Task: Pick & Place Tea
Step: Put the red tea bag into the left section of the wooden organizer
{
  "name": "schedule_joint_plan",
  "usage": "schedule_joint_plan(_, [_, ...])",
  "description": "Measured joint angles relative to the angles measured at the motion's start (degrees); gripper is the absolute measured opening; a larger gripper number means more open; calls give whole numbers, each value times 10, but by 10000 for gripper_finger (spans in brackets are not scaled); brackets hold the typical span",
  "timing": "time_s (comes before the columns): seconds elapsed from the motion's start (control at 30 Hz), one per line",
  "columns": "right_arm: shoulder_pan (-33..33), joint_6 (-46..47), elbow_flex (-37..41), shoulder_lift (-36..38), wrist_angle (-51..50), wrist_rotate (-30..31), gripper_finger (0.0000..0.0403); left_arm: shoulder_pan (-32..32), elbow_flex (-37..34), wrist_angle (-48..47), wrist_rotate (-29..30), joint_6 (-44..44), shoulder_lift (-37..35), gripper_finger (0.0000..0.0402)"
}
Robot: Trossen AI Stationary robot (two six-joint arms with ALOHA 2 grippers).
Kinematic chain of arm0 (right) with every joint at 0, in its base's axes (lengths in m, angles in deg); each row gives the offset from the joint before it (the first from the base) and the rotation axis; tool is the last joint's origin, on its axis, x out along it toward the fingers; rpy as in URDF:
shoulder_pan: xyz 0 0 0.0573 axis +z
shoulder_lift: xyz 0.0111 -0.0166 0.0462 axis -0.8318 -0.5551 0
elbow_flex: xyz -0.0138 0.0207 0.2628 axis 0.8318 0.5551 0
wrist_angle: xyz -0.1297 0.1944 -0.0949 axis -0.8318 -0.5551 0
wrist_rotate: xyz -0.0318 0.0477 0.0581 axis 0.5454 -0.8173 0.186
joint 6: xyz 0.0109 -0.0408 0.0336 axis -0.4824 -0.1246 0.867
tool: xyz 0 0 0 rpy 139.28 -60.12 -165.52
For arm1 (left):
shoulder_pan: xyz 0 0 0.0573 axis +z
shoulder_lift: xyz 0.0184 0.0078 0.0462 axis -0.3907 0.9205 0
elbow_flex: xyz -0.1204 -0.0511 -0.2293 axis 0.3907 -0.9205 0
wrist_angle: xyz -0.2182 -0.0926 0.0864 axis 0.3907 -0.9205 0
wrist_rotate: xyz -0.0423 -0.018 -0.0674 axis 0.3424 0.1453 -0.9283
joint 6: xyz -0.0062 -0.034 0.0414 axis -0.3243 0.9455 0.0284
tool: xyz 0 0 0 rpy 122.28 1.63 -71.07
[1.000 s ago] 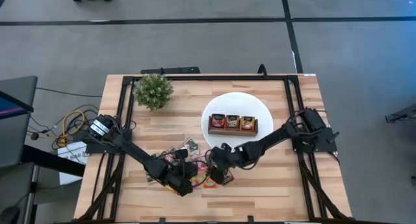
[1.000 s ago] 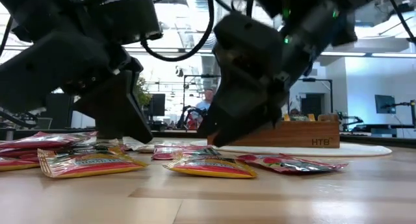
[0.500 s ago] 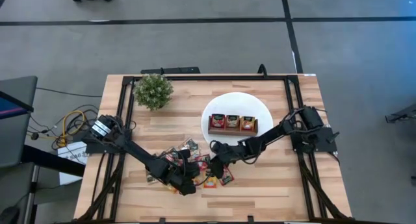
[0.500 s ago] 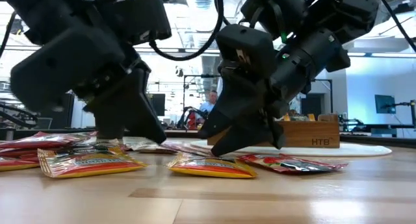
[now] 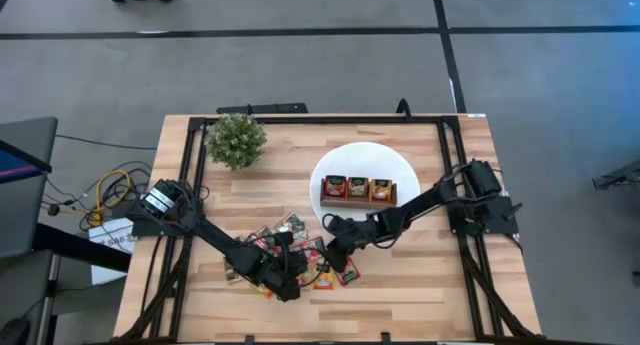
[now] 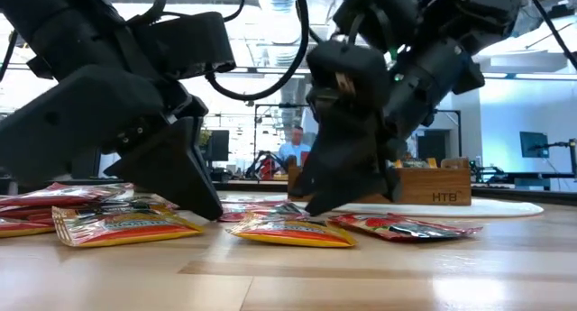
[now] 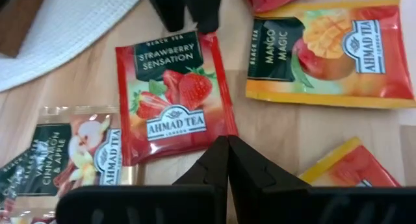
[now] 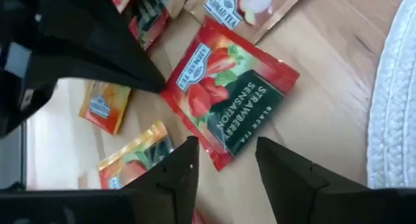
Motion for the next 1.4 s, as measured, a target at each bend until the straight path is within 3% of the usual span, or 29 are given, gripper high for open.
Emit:
schedule_joint_plan(0.4, [-18, 20, 0, 0, 3, -11, 187, 10, 0, 20, -4, 2, 0, 0])
schedule_joint_plan(0.77, [-19, -7, 0, 0, 53, -40, 132, 10, 0, 22, 4, 2, 0, 0])
schedule_joint_plan(1.03, [-30, -6, 0, 0, 15, -37, 109, 0, 0, 3, 48, -25, -9, 0])
schedule_joint_plan(1.17, [-39, -6, 0, 0, 16, -40, 125, -7, 1, -42, 30, 4, -28, 0])
schedule_joint_plan(1.4, [-32, 6, 0, 0, 16, -38, 195, 10, 1, -57, -1, 37, -9, 0])
